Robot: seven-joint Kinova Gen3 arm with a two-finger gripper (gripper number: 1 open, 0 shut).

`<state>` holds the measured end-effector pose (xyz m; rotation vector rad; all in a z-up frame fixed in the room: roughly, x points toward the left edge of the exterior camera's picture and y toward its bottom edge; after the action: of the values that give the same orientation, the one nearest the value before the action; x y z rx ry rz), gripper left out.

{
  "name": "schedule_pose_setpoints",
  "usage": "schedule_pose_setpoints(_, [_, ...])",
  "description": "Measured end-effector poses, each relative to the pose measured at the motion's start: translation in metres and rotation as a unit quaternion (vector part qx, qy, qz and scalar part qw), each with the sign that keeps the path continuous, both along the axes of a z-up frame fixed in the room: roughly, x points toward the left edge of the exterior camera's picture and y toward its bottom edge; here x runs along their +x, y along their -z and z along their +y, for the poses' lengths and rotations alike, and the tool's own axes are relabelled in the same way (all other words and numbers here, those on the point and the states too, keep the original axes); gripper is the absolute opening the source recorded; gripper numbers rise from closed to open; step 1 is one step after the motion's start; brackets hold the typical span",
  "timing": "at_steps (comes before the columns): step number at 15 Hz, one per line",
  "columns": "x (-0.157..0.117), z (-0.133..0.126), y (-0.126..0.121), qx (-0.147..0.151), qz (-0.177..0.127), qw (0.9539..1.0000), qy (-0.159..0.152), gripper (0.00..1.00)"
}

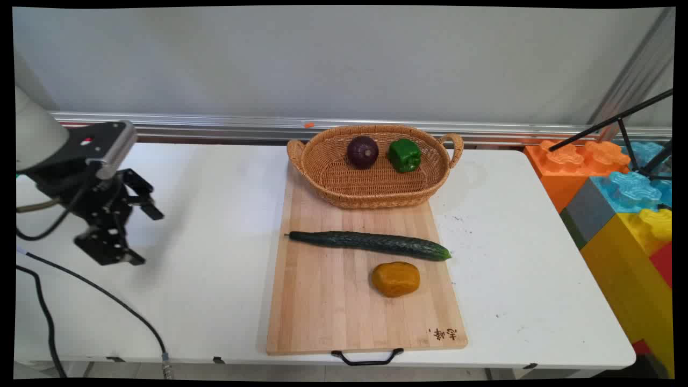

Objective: Pick up the potato from the cutting board

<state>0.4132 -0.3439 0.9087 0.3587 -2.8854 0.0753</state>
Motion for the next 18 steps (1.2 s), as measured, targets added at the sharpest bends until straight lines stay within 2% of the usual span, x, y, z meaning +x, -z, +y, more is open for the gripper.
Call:
schedule_pose_setpoints(2, [-0.012,-0.002,0.008,-0.007,0.031,0.9995,-0.002,1.00])
schedule_pose_setpoints(5, [-0.042,-0.009,0.018,-0.015,0.083,0.9963,-0.017,1.00])
schedule_pose_setpoints(10, [-0.113,-0.026,0.031,-0.026,0.160,0.9865,-0.023,1.00])
schedule_pose_setpoints(15, [-0.182,-0.035,0.035,-0.020,0.199,0.9797,-0.013,1.00])
schedule_pose_setpoints(18, [-0.226,-0.043,0.038,-0.024,0.204,0.9787,-0.005,1.00])
